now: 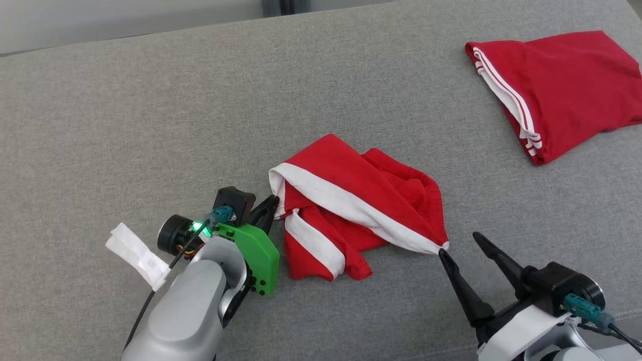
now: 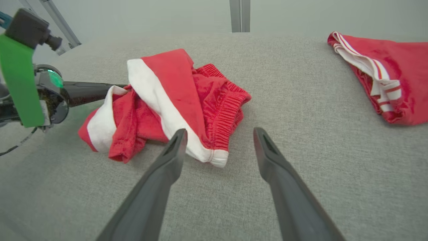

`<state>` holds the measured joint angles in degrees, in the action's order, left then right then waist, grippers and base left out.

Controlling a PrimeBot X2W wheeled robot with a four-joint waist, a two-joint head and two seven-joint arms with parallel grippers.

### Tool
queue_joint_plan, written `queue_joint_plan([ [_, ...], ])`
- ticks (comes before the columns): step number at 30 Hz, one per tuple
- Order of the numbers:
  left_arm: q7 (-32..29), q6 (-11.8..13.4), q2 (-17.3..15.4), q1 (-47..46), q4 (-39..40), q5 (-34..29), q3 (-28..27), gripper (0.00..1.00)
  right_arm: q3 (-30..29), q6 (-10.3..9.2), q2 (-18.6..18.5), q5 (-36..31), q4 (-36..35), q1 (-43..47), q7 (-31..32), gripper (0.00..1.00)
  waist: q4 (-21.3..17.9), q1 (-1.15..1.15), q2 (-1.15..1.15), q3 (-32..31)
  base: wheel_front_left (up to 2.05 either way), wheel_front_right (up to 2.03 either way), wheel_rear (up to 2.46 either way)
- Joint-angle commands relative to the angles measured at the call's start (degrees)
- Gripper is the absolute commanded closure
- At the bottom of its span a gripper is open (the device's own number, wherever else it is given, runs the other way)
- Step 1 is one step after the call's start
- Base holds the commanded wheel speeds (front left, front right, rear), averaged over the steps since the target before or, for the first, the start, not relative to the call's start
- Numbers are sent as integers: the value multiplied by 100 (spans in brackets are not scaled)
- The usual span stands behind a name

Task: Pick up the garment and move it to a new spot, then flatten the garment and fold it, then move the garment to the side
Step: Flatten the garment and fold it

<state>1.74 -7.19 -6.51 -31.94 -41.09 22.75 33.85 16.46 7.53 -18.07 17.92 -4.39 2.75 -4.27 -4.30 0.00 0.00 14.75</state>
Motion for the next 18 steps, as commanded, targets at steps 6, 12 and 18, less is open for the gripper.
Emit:
queue_joint_plan([
  [6, 234, 65, -12, 45, 83, 57, -2, 100, 118, -9, 96, -106, 453, -113, 16, 0, 118, 0, 0, -30, 0, 0, 0],
  [12, 298, 107, -16, -46, 193, 33, 35, 100, 183, -9, 255, -104, 970, -420, -95, 36, 217, 0, 0, 37, 0, 0, 0],
  [18, 546, 262, -100, 58, 450, -21, -11, 100, 31, -9, 321, -33, 1131, -581, -338, 100, 272, 0, 0, 29, 0, 0, 0],
])
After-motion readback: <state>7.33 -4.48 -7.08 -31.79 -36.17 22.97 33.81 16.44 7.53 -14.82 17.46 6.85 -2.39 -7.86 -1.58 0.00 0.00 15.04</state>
